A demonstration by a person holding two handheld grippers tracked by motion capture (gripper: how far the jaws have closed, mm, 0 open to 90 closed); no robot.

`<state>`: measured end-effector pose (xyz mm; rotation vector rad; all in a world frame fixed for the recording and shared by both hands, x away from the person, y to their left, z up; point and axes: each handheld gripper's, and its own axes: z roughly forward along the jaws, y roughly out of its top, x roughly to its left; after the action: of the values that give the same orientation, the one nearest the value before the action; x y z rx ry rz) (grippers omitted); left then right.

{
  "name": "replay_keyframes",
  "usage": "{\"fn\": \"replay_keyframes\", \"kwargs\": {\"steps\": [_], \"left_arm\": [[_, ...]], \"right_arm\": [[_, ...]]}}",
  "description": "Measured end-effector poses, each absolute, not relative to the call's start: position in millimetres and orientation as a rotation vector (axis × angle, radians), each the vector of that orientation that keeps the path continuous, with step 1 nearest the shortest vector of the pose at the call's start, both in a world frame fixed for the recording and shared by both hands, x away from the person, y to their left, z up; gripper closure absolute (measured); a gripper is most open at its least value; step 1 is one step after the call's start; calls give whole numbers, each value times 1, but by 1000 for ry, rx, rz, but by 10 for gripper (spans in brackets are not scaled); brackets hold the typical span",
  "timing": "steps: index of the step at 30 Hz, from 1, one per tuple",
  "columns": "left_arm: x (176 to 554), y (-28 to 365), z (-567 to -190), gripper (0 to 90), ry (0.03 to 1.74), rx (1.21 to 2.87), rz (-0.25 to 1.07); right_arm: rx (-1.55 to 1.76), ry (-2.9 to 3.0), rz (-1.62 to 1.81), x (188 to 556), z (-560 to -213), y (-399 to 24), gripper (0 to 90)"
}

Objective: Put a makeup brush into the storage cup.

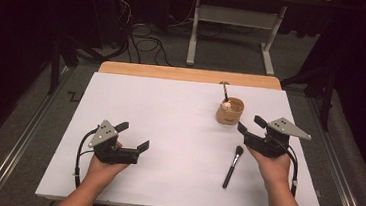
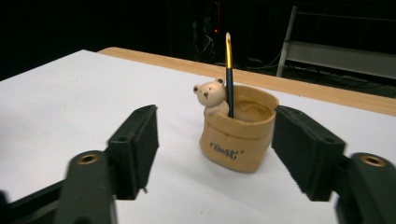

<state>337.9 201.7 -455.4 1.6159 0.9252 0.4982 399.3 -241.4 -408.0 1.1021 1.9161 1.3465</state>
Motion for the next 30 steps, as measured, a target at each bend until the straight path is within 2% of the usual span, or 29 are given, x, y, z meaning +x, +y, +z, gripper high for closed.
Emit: {"fn": "replay_keyframes", "kwargs": {"steps": [5,10,17,30], "left_arm": [[338,201,-456,9,927,1614,496],[339,203,-455,9,927,1614,493],[339,209,-453,6,938,1613,499],[330,222,-455,2,906,1683,532]], "right_arm": [[1091,1908,1352,385,-412,-249,193],[1088,1894,1375,372,-415,-254,137],[1076,1917,1348,354,-421,-255,3],[1077,1882,1374,340,-426,-269,2]]}}
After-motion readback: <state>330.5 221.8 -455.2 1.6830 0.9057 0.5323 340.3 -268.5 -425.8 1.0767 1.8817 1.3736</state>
